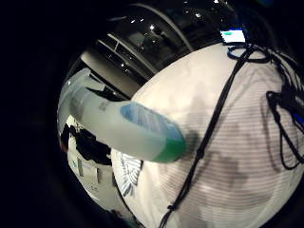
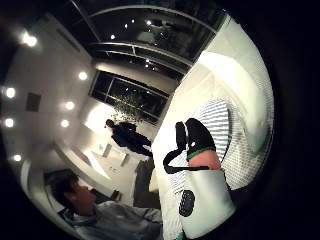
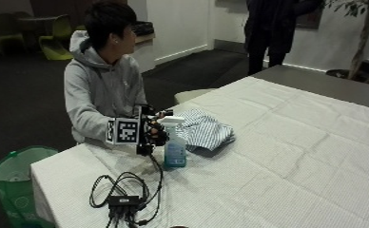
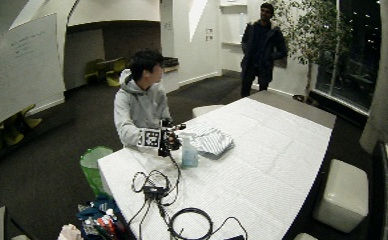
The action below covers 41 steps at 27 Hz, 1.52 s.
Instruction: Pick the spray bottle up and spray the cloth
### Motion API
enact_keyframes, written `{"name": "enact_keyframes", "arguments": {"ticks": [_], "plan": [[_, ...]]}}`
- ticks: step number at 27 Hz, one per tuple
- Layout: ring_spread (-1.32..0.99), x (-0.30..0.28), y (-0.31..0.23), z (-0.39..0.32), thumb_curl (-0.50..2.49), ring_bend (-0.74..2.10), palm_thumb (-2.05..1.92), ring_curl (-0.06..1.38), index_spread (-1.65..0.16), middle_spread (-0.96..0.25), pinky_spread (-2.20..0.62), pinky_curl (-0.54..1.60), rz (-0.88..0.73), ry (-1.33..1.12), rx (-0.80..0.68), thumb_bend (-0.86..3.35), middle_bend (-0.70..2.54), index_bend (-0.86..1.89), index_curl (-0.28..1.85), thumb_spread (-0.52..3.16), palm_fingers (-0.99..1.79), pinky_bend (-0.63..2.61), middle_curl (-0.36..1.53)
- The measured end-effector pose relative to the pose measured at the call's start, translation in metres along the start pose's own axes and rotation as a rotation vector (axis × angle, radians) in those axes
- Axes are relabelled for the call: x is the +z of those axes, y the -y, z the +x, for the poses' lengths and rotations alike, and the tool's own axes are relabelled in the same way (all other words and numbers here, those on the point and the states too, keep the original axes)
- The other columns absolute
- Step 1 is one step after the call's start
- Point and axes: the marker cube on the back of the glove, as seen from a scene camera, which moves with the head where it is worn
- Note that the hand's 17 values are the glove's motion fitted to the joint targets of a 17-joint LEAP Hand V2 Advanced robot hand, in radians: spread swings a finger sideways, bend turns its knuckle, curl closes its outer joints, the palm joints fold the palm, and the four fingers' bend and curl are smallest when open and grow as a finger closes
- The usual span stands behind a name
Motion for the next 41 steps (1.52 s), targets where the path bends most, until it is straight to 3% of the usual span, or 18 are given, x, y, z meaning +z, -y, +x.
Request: {"name": "enact_keyframes", "arguments": {"ticks": [11,30,41], "plan": [[-0.01,0.022,0.009,0.01,0.44,0.46,0.83,0.27,-0.21,0.05,0.13,0.33,0.051,0.148,0.071,-0.02,0.29,0.13,0.18,0.95,0.18,0.51,0.33],[-0.09,0.05,0.031,0.021,0.49,0.56,0.92,0.33,-0.21,-0.05,-0.02,0.3,0.108,0.271,0.166,-0.02,0.44,0.21,0.33,0.85,1.22,0.29,0.41],[-0.15,0.066,0.039,0.022,0.61,0.55,1.0,0.4,-0.22,-0.09,-0.19,0.35,0.04,0.296,0.165,-0.03,0.59,0.37,0.45,0.41,1.38,0.28,0.49]]}}
